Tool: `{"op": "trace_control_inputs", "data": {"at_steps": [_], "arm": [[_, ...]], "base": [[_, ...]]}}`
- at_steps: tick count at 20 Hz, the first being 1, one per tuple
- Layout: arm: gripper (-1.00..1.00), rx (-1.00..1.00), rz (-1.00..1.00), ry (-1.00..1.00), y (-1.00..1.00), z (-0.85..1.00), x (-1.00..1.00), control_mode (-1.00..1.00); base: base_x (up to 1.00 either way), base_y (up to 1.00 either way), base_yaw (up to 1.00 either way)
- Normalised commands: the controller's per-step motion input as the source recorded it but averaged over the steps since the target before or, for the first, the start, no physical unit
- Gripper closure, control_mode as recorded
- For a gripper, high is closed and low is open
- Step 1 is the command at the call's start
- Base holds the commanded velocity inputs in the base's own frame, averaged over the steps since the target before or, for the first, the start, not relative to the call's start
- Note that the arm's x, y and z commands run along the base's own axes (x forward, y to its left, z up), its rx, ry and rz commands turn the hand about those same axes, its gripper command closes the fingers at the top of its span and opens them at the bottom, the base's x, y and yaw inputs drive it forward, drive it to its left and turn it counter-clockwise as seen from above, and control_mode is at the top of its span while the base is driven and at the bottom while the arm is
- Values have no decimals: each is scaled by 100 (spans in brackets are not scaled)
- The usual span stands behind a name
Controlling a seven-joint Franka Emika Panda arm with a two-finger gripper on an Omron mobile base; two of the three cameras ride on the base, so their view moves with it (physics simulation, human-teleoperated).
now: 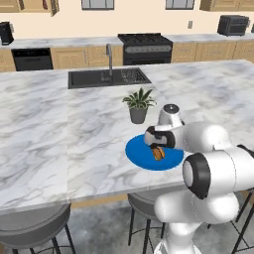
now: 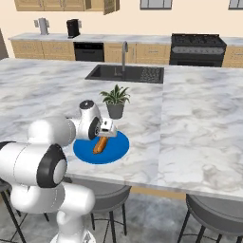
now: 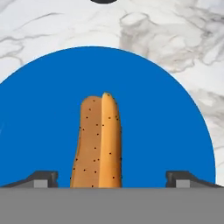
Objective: Move the hot dog bun to the plate on the dining table and place the condiment next to that plate. Then navigate to the fridge and take the sausage and place it on the plate as well.
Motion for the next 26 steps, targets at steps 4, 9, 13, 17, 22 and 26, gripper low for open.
{"op": "trace_control_inputs", "data": {"at_steps": [4,9,13,17,22,26], "arm": [[-100,-2,0,-11,3,77,-38,-100],[-100,-6,0,-20,15,77,-68,-100],[-100,-6,0,-26,29,65,-76,-100],[-100,-4,0,-22,44,59,-77,-100],[-100,0,0,-4,36,58,-80,-100],[-100,0,16,0,0,46,-83,-100]], "base": [[0,0,0],[0,0,0],[0,0,0],[0,0,0],[0,0,0],[0,0,0]]}}
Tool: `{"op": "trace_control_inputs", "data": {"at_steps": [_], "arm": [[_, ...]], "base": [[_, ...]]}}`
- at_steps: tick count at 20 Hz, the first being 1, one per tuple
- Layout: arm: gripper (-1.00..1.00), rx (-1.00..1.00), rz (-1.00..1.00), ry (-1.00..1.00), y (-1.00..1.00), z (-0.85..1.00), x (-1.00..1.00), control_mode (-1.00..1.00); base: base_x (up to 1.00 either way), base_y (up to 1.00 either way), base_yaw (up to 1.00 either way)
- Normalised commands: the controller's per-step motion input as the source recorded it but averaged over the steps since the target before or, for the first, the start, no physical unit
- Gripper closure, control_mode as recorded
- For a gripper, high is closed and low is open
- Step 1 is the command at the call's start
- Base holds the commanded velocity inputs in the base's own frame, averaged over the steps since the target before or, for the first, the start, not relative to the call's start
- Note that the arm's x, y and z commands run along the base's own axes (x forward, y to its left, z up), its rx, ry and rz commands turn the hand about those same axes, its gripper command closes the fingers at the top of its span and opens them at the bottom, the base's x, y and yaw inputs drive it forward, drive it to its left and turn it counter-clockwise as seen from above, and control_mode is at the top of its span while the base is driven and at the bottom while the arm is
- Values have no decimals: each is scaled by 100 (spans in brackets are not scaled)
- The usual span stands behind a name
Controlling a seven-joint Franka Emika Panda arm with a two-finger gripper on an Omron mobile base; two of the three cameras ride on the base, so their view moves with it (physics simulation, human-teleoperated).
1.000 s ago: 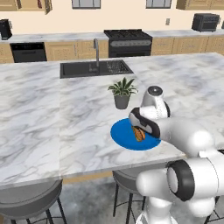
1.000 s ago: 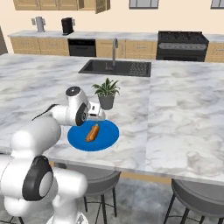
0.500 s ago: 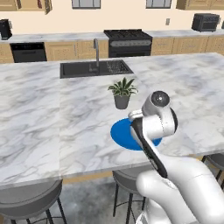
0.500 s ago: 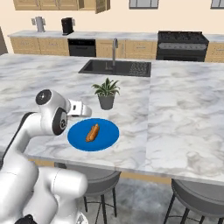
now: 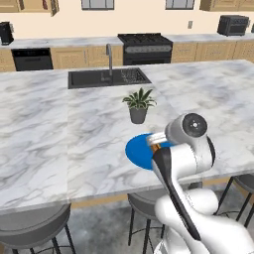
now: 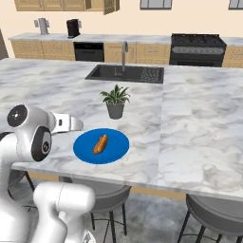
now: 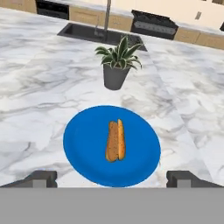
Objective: Move the hot dog bun to the plate on the dining table and place the condiment next to that plate. Then navigate to the fridge and take the sausage and place it on the plate as well.
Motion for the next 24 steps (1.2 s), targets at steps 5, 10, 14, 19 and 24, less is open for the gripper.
{"op": "trace_control_inputs", "data": {"at_steps": [5,10,14,19,24], "arm": [[-100,0,17,0,0,26,-82,-100],[-100,0,6,-1,-1,3,-47,-100],[-100,0,0,0,0,-13,-26,-100],[-100,0,0,0,0,-3,-1,100],[-100,0,0,0,0,0,0,100]], "base": [[0,0,0],[0,0,0],[0,0,0],[-6,44,0],[-33,98,-1]]}}
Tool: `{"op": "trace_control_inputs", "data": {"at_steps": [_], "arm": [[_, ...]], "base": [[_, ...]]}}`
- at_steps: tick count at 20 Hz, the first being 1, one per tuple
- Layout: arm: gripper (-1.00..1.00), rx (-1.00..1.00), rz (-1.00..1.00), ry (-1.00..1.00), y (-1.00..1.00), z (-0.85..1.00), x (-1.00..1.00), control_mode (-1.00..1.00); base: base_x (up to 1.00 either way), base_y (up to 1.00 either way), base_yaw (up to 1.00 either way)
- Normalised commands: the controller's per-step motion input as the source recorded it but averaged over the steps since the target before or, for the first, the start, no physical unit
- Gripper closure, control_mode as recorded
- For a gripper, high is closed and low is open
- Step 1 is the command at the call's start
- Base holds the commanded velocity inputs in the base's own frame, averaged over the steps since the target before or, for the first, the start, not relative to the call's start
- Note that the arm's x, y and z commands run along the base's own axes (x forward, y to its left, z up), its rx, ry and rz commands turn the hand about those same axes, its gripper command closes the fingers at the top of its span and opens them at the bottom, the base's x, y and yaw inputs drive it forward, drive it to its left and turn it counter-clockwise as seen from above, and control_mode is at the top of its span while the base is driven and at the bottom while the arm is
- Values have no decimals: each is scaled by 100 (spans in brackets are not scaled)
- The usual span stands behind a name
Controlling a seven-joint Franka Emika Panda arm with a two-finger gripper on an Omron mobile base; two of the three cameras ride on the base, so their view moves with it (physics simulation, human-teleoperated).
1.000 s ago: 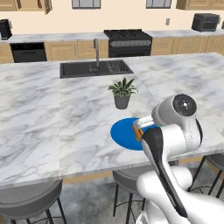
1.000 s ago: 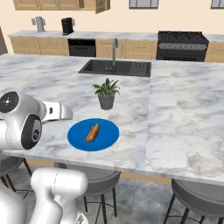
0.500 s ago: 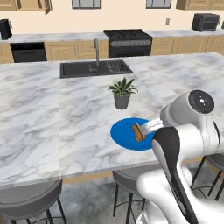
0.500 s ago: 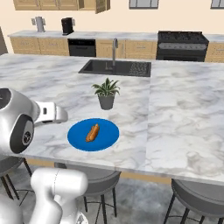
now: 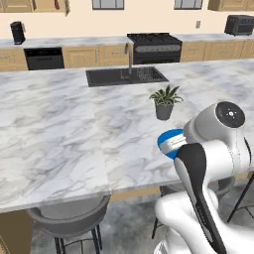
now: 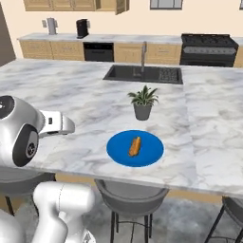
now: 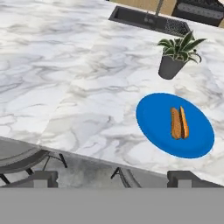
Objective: Move the hot dog bun to the plate on the dining table and place the condiment next to that plate. Then navigate to the fridge and take the sausage and place it on the plate as well.
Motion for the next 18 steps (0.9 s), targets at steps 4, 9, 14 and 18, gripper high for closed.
{"op": "trace_control_inputs", "data": {"at_steps": [4,9,14,18], "arm": [[-100,0,0,0,0,0,0,100],[-100,0,0,0,0,0,0,100],[-100,0,0,0,0,0,0,100],[-100,0,0,0,0,0,0,100]], "base": [[-63,94,-4],[-33,100,-7],[-1,100,-10],[-2,100,-10]]}}
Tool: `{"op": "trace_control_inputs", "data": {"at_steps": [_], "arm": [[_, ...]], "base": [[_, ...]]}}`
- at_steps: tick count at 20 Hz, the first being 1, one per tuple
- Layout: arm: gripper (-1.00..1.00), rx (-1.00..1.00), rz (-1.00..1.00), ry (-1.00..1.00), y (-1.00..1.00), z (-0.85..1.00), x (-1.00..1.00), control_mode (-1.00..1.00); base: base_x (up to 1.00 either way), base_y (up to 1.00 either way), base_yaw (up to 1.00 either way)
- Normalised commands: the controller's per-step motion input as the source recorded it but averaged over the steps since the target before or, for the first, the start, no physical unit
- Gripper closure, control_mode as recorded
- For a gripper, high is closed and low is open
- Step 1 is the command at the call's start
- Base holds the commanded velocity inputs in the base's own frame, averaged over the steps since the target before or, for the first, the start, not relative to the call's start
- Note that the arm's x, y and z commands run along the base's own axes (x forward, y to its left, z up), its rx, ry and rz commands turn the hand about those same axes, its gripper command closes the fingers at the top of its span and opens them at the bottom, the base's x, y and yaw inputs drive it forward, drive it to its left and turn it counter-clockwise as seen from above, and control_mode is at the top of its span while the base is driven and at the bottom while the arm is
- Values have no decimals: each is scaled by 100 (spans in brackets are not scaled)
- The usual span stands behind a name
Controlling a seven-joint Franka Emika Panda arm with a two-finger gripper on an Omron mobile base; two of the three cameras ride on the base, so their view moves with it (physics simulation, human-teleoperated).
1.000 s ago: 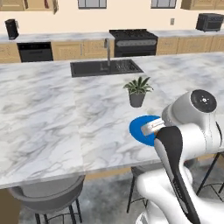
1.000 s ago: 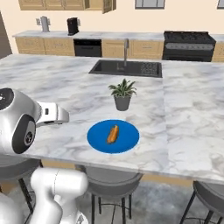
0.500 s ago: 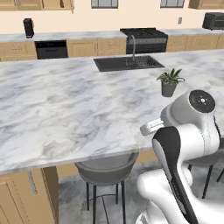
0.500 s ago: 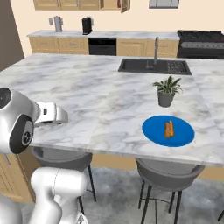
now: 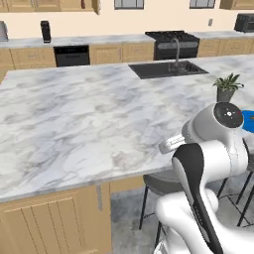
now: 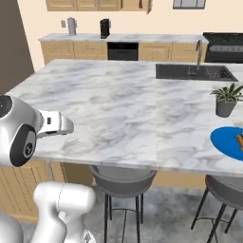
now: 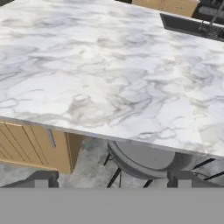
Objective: Move the hot dog bun to the plate on the dining table and place the condiment next to that plate. Then navigate to the fridge and take the sausage and place it on the plate as well.
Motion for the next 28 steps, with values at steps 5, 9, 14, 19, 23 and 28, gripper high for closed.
{"op": "trace_control_inputs", "data": {"at_steps": [5,9,14,19,23,28], "arm": [[-100,0,0,0,0,0,0,100],[-100,0,0,0,0,0,0,100],[-100,0,0,0,0,0,0,100],[-100,0,0,0,0,0,0,100],[-100,0,0,0,0,0,0,100],[-100,0,0,0,0,0,0,100]], "base": [[-22,100,-8],[-14,100,-6],[-9,100,-6],[-7,100,-6],[-1,100,-8],[0,100,-9]]}}
